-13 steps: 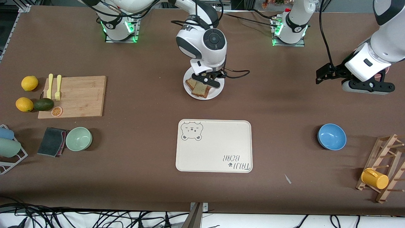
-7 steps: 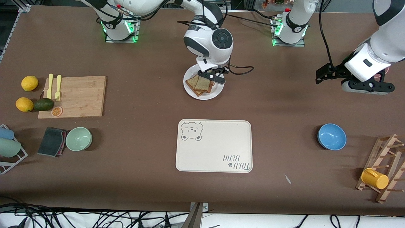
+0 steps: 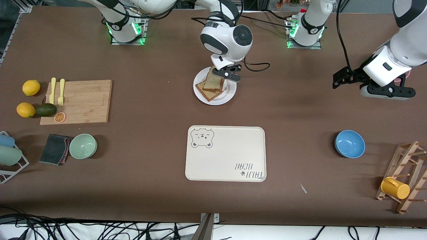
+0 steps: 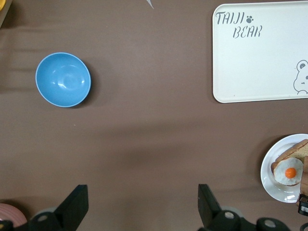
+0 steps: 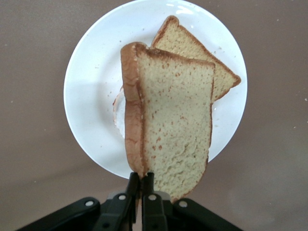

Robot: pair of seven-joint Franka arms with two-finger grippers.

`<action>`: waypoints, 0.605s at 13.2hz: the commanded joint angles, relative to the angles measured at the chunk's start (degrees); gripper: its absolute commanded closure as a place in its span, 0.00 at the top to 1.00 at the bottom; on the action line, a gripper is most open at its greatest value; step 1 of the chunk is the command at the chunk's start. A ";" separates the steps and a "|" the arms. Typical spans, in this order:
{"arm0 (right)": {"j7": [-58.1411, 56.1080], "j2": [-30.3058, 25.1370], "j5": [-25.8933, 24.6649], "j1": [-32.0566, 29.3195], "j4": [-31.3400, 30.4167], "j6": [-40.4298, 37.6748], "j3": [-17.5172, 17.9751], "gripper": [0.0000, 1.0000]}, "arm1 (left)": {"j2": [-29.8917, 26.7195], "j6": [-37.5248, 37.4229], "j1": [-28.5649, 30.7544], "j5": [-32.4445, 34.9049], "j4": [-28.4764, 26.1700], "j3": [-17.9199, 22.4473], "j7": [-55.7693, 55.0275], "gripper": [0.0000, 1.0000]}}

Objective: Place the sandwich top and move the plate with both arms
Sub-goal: 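Lower the bread onto the egg, open the right gripper and withdraw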

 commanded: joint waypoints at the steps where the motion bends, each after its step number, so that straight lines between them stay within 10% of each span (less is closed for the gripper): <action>1: 1.20 0.58 -1.99 0.13 -0.02 -0.84 0.50 0.09 | 0.65 -1.30 0.12 2.19 1.90 -0.40 -0.76 1.00; 4: -2.12 0.40 -4.52 0.13 -0.02 -0.93 0.32 0.77 | 0.65 -1.30 0.12 2.28 1.90 -0.40 -0.76 1.00; 8: -3.71 -2.31 -4.45 0.05 -0.02 -1.01 -1.08 0.98 | 0.65 -1.30 0.12 2.28 1.90 -0.40 -0.76 1.00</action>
